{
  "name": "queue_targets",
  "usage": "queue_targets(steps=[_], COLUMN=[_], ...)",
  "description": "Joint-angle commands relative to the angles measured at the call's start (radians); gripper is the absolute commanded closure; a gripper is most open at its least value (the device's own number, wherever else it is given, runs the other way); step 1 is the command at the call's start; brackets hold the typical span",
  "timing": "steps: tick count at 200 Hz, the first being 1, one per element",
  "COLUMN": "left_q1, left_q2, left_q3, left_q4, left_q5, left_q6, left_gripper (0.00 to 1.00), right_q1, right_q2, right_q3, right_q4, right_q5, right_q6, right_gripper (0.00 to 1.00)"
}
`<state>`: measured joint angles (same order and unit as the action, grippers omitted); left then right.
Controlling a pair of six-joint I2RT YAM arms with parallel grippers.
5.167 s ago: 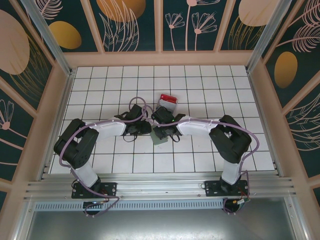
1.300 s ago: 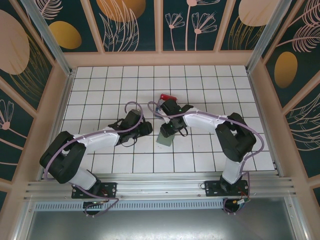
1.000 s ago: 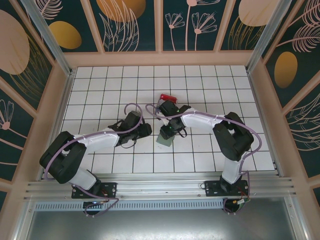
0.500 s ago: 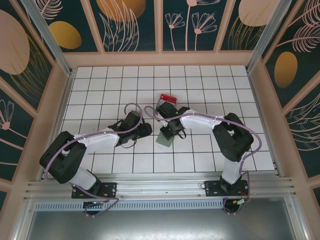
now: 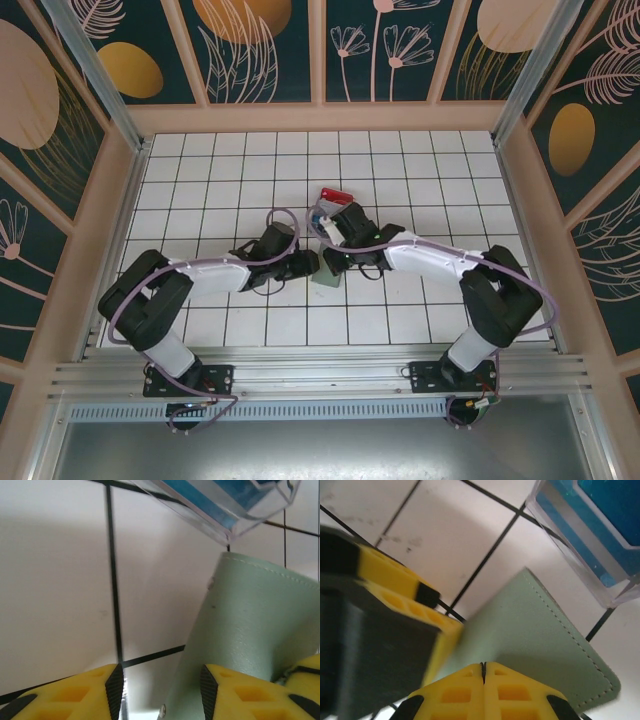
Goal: Put the credit cards into the card holder
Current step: Pick up the card holder from the center of the table, then pass the card holder.
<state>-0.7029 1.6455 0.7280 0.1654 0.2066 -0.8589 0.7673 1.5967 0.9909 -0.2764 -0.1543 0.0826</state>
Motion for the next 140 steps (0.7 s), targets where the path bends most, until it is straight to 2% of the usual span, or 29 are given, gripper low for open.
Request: queue_targets(steps=[1, 23, 58, 75, 90, 115, 120, 140], left_q1=[-0.006, -0.001, 0.006, 0.009, 0.014, 0.027, 0.031, 0.05], left_q2=[0.013, -0.02, 0.013, 0.013, -0.01, -0.05, -0.056, -0.057], left_q3=[0.0, -0.06, -0.114, -0.132, -0.143, -0.134, -0.134, -0.142], left_q4=[0.062, 0.193, 0.5, 0.611, 0.649, 0.622, 0.62, 0.654], left_q5=[0.047, 0.1, 0.283, 0.337, 0.357, 0.386, 0.389, 0.42], left_q6=[-0.017, -0.058, -0.163, -0.203, -0.205, -0.171, -0.173, -0.196], left_gripper=[0.48, 0.41, 0.39, 0.38, 0.38, 0.38, 0.38, 0.39], right_q1=[-0.029, -0.08, -0.147, -0.172, -0.194, -0.214, -0.246, -0.267], right_q2=[-0.057, -0.107, -0.155, -0.165, -0.181, -0.218, -0.225, -0.246], right_q3=[-0.031, -0.084, -0.163, -0.177, -0.187, -0.208, -0.211, -0.222], right_q4=[0.099, 0.133, 0.241, 0.272, 0.288, 0.338, 0.347, 0.375], right_q5=[-0.093, -0.174, -0.297, -0.341, -0.383, -0.469, -0.479, -0.525], right_q6=[0.041, 0.055, 0.092, 0.105, 0.111, 0.143, 0.148, 0.168], right_gripper=[1.0, 1.0, 1.0, 1.0, 1.0, 1.0, 1.0, 1.0])
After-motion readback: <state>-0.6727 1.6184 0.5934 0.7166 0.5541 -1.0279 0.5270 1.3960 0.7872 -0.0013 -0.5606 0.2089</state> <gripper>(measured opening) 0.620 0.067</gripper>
